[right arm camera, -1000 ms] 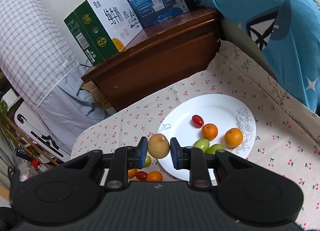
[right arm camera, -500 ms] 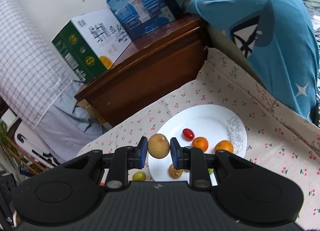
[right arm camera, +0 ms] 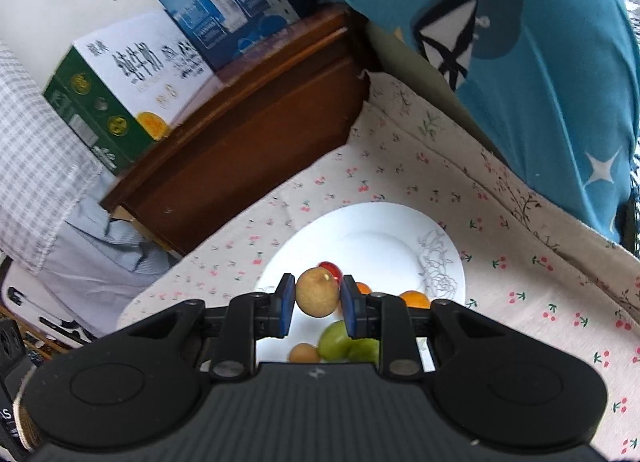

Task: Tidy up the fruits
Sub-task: 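Carry both held fruits over the white plate, then lower both fruits onto the white plate and open both tools, then move both open tools back to the fruit pile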

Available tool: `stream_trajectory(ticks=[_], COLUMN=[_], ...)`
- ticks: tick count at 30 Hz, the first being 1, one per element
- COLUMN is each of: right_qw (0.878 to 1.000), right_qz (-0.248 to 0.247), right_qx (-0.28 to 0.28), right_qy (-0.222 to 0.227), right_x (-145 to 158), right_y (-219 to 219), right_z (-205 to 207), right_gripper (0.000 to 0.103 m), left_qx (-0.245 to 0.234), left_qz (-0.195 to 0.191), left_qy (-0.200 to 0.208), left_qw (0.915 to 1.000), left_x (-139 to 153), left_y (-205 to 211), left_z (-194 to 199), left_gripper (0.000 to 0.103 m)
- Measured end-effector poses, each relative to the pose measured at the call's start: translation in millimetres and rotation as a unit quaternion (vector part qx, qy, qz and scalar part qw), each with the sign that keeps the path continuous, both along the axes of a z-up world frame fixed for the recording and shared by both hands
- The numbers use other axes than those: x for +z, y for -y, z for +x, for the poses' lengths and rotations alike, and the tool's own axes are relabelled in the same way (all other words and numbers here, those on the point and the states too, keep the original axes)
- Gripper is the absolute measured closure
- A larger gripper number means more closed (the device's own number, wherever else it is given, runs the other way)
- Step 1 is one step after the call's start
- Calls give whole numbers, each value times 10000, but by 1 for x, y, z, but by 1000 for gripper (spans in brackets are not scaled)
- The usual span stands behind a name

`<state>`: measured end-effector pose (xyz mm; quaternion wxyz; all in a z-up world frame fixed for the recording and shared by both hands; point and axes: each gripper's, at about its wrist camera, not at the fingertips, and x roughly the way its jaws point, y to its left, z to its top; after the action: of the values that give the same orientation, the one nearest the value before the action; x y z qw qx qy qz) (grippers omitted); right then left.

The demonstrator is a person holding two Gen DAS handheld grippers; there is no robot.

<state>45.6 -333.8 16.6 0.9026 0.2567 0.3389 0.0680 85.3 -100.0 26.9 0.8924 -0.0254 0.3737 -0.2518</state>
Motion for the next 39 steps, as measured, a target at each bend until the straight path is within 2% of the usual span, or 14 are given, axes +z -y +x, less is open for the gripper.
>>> stream_trajectory(ticks=[9,15,16,17,20,26,29,32,39], right_qw=[9994,9988,9988,9989,9991,9997,9996,9998,9997], right_qz=[-112,-96,-93,-104,-132,-124,-201,-100,-165], right_qx=[-238,-344,-347,-346,-325,-223,-173,-135,131], right_qy=[-243,-330,-324,-310,-231,-42,48,66,135], right_x=[-15,-19,-19,-18,-14,-4,2,5,7], right_y=[6,7,7,7,5,1,-4,-7,-27], right_z=[17,21,20,20,20,12,5,-3,-21], right_gripper=[79,76,76,76,76,72,67,66,65], left_qx=[-165,-212,-215,-196,-100,170,322,427,707], left_qz=[92,69,43,37,14,-68,-122,-182,-111], left_qy=[-160,-156,-150,-146,49,279,298,246,190], left_qw=[9997,9996,9996,9997,9999,9994,9990,9986,9973], left_x=[-17,-18,-17,-15,-4,24,35,42,47], left_y=[22,29,29,29,27,10,-5,-18,-49], left_z=[17,21,20,20,16,9,5,0,-21], left_gripper=[74,72,70,60,41,21,19,15,14])
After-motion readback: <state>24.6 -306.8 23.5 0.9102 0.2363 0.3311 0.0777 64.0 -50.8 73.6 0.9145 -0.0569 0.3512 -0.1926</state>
